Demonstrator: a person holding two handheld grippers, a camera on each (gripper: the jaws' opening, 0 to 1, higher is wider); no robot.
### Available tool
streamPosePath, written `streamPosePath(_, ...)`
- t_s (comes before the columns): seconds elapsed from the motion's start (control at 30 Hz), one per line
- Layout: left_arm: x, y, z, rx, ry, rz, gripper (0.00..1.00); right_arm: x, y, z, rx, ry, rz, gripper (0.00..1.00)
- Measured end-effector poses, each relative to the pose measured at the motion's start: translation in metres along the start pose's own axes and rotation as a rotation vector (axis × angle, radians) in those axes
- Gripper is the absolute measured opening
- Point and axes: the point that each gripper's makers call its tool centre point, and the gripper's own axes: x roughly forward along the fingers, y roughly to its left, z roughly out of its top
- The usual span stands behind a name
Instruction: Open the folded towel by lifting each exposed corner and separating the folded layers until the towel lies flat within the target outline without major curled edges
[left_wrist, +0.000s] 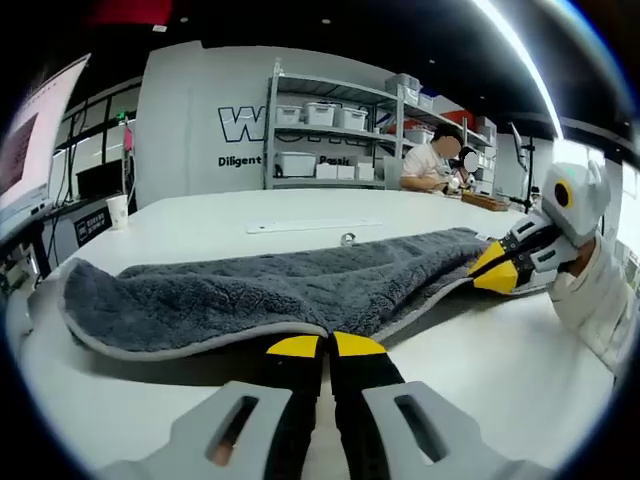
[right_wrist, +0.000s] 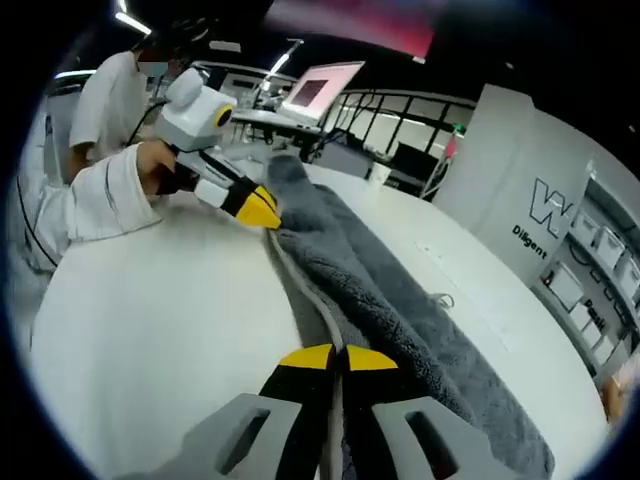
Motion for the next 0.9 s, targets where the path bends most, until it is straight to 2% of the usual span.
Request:
streamPosePath(0.23,-0.007,-0.004,-0.004,0.026,-0.004,0.018,0.02,-0.003,0.012,-0.011,0.04,0.022,0.102,0.0)
streamPosePath(0.33,-0.009,-0.009,-0.012,0.06,0.018,0.031,0.02,-0.006,0.019,-0.014,0.033,0.032,0.15,0.0)
streamPosePath(0.4,-0.011,-0.015,-0.017,0.058,0.035,0.018,0.02,-0.007,0.024,-0.018,-0.009,0.047,0.178,0.0)
streamPosePath(0.47,-0.013,-0.019,-0.017,0.053,0.031,0.005,0.02,-0.007,0.027,-0.021,-0.038,0.062,0.182,0.0)
streamPosePath(0.6,-0.018,-0.025,-0.019,0.067,0.041,0.0,0.02,-0.008,0.031,-0.022,-0.038,0.063,0.204,0.0)
streamPosePath(0.73,-0.022,-0.024,-0.024,0.082,0.062,0.011,0.02,-0.012,0.038,-0.024,-0.025,0.064,0.253,0.0)
streamPosePath(0.9,-0.025,-0.024,-0.028,0.085,0.074,0.019,0.02,-0.013,0.043,-0.026,-0.023,0.068,0.279,0.0)
